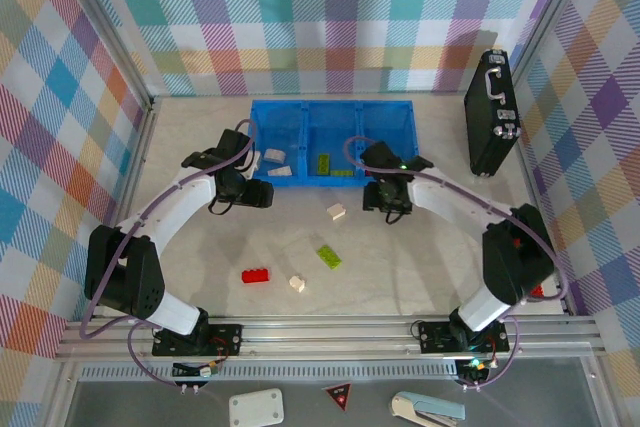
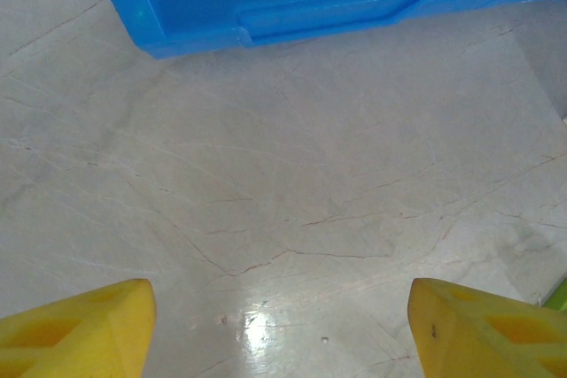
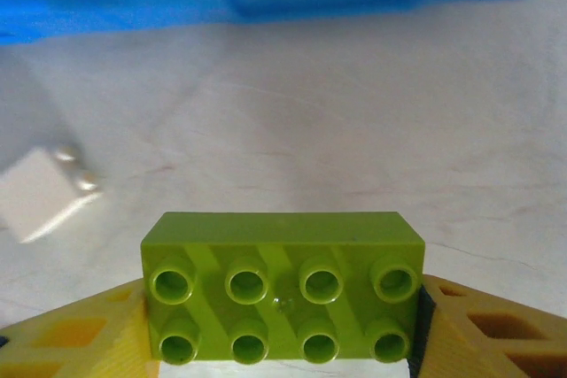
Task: Sort the legos into containers by color
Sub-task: Place the lego in the container.
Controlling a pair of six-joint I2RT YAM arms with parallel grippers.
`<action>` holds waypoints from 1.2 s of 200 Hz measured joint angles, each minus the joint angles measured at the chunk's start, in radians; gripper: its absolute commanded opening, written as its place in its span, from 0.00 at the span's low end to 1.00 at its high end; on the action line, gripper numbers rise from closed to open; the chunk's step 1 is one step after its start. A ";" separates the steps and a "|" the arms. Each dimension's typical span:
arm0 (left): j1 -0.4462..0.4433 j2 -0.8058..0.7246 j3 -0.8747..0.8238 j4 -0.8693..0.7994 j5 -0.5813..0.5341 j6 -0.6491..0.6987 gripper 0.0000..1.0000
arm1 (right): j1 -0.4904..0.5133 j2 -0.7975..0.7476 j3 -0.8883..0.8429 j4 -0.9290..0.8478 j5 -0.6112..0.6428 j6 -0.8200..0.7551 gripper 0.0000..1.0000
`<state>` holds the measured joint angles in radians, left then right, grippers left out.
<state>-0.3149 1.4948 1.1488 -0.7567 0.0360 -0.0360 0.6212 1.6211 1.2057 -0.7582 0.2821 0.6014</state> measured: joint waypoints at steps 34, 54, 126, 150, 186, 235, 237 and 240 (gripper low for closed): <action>0.005 -0.024 0.000 0.001 0.000 0.000 0.76 | 0.059 0.129 0.170 -0.034 0.010 0.013 0.64; 0.006 -0.034 0.000 0.001 0.000 0.000 0.76 | 0.076 0.205 0.274 -0.058 0.018 0.022 0.64; 0.006 -0.034 0.000 0.000 -0.004 0.000 0.76 | 0.079 0.433 0.607 -0.144 0.116 0.035 0.64; 0.007 -0.034 0.000 0.000 -0.013 0.000 0.75 | 0.079 0.506 0.721 -0.174 0.171 0.025 0.64; 0.016 -0.034 0.000 0.000 -0.024 0.000 0.75 | 0.079 0.629 0.890 -0.187 0.243 -0.009 0.64; 0.022 -0.034 0.000 0.000 -0.030 0.000 0.75 | 0.079 0.747 1.029 -0.189 0.325 -0.062 0.65; 0.023 -0.034 0.000 0.000 -0.030 0.000 0.75 | 0.079 0.749 1.030 -0.188 0.329 -0.065 0.65; 0.023 -0.034 0.000 0.000 -0.030 0.000 0.75 | 0.079 0.754 1.033 -0.185 0.335 -0.068 0.65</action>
<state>-0.2916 1.4612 1.1488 -0.7563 0.0059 -0.0360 0.7006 2.3749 2.2391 -0.9436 0.6167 0.5335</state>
